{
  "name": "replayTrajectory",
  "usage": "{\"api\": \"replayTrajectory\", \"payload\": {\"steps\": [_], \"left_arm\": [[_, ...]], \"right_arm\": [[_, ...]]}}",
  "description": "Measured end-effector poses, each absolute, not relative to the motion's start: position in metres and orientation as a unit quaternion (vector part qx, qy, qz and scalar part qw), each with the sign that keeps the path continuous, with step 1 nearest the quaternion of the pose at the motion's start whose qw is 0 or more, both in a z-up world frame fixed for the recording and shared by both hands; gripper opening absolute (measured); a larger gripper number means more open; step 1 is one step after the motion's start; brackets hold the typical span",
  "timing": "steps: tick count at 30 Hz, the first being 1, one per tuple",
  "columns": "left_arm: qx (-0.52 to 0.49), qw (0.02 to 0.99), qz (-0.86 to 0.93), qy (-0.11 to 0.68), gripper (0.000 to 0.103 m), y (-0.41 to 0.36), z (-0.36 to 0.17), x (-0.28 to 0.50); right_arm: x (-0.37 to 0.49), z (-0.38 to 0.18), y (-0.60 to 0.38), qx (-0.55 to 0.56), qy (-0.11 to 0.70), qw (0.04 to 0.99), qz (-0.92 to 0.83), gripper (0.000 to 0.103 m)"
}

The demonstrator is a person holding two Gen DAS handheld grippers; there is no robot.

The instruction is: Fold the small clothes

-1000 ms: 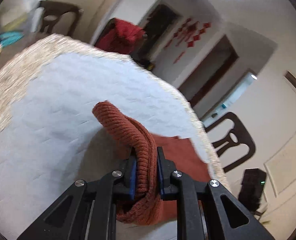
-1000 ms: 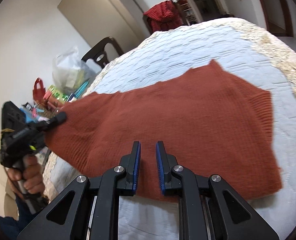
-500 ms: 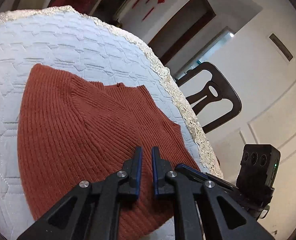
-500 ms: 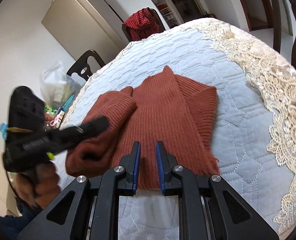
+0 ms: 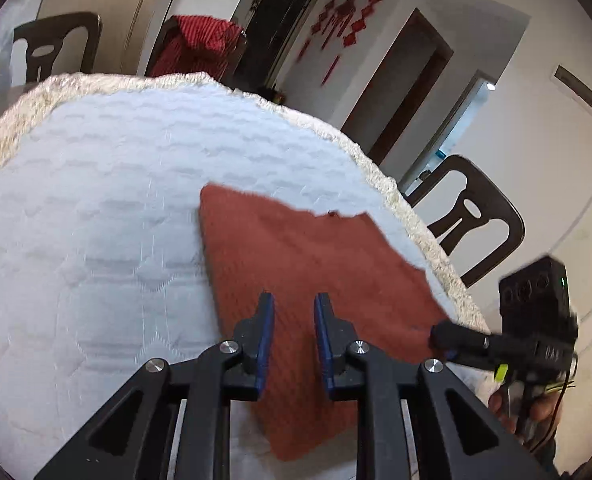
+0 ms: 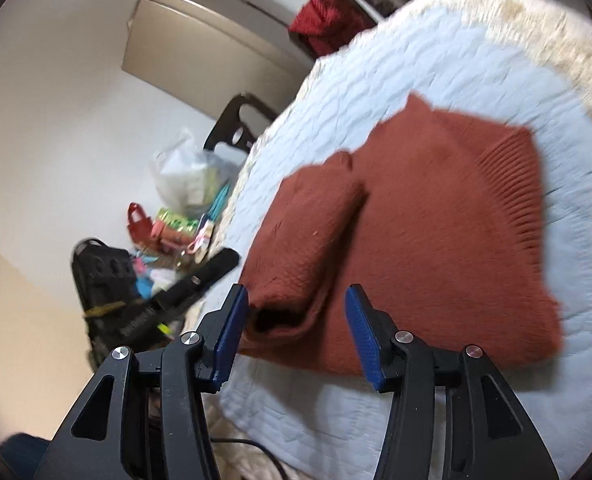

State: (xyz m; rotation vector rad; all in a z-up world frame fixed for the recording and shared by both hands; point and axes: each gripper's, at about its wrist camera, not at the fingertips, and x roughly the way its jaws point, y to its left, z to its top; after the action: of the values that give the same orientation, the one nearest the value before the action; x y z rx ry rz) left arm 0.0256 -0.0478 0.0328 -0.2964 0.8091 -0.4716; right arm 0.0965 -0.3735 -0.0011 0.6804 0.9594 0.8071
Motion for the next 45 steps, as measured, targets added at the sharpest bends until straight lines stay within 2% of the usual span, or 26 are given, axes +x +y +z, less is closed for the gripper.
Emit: {"api": "replayTrajectory", "payload": {"steps": [8, 18, 20, 21, 22, 27, 36, 43, 45], "left_arm": [[-0.130, 0.884, -0.237, 0.382, 0.023, -0.052, 0.018, 0.023], [-0.129, 0.884, -0.242, 0.378, 0.023, -0.050, 0.018, 0.021], [-0.129, 0.884, -0.241, 0.378, 0.023, -0.051, 0.018, 0.020], [-0.129, 0.884, -0.241, 0.378, 0.023, -0.051, 0.019, 0.021], [-0.128, 0.884, -0.240, 0.379, 0.023, -0.051, 0.020, 0.021], [-0.125, 0.886, -0.242, 0.376, 0.024, -0.054, 0.031, 0.024], [-0.106, 0.889, -0.278, 0.348, 0.024, -0.082, 0.054, 0.028], [-0.078, 0.873, -0.295, 0.380, 0.025, -0.109, 0.030, 0.025], [-0.077, 0.873, -0.294, 0.381, 0.027, -0.108, 0.031, 0.023]], "right_arm": [[0.116, -0.006, -0.346, 0.287, 0.477, 0.746, 0.367, 0.051], [0.121, 0.000, -0.322, 0.248, 0.479, 0.762, 0.358, 0.051], [0.123, -0.003, -0.321, 0.240, 0.484, 0.765, 0.351, 0.043], [0.124, -0.003, -0.320, 0.235, 0.485, 0.767, 0.349, 0.037], [0.124, -0.003, -0.321, 0.231, 0.484, 0.770, 0.346, 0.026], [0.125, 0.000, -0.331, 0.241, 0.470, 0.771, 0.357, 0.019], [0.117, 0.052, -0.400, 0.238, 0.394, 0.822, 0.334, 0.017], [0.117, -0.004, -0.430, 0.251, 0.456, 0.808, 0.277, 0.020], [0.115, -0.009, -0.437, 0.280, 0.448, 0.800, 0.284, 0.022]]}}
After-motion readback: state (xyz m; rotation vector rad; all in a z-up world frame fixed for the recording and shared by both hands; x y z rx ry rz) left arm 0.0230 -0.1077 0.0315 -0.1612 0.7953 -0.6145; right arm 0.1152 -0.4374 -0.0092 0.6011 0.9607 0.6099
